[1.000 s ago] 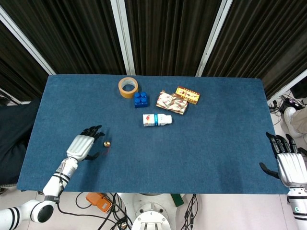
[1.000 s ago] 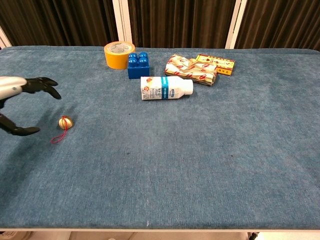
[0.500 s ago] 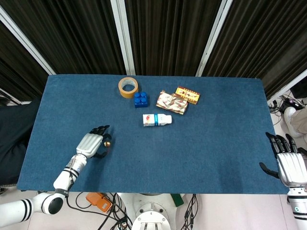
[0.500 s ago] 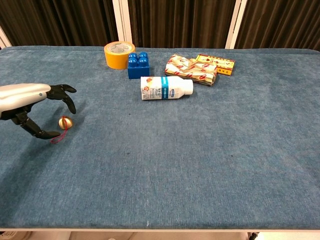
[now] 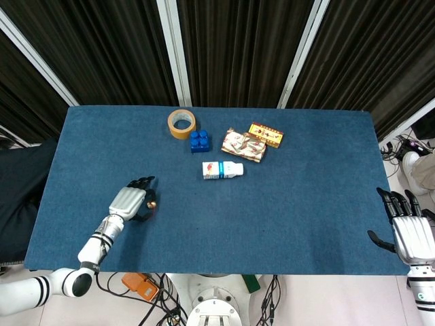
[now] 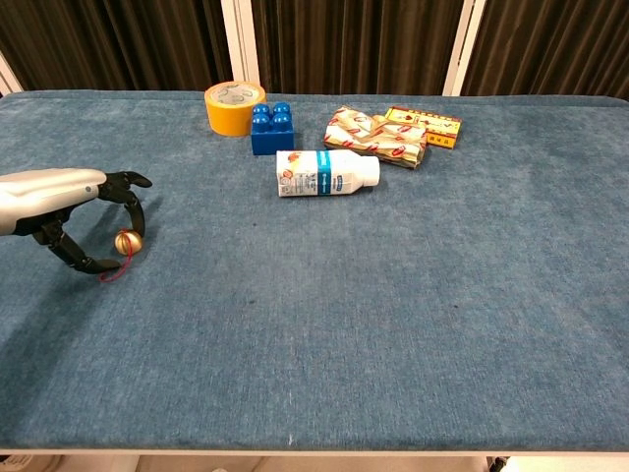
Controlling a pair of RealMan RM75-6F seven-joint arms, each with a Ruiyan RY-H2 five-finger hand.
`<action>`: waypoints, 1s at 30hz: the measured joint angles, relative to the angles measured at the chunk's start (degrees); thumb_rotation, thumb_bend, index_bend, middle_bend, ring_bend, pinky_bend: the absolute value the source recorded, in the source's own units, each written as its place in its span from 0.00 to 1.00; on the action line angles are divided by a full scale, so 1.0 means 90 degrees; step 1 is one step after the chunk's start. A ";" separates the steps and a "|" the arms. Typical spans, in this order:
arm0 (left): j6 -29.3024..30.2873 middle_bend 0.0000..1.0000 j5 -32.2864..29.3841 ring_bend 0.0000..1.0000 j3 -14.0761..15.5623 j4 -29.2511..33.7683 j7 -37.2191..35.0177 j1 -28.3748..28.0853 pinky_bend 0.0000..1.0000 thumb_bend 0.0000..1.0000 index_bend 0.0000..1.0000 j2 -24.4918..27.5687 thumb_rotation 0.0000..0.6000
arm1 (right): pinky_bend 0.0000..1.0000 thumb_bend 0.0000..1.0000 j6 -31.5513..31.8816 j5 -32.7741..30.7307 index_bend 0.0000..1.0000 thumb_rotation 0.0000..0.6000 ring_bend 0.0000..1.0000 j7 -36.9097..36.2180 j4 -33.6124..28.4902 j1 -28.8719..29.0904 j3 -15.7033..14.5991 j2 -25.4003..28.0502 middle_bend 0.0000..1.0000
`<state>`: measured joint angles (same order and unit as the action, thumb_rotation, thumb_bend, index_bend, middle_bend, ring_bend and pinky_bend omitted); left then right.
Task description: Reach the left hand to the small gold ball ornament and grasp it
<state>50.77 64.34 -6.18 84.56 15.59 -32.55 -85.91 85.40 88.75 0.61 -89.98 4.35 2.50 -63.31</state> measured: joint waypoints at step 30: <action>0.0354 0.06 -0.0666 0.00 -0.0373 0.2026 0.1237 -0.0538 0.13 0.40 0.54 0.1612 1.00 | 0.04 0.32 0.0000 0.0020 0.06 1.00 0.17 -0.0008 -0.0010 0.0000 -0.0017 0.0002 0.20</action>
<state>53.96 58.34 -9.54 102.80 26.72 -37.40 -71.40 85.40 88.93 0.53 -90.06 4.34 2.34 -63.29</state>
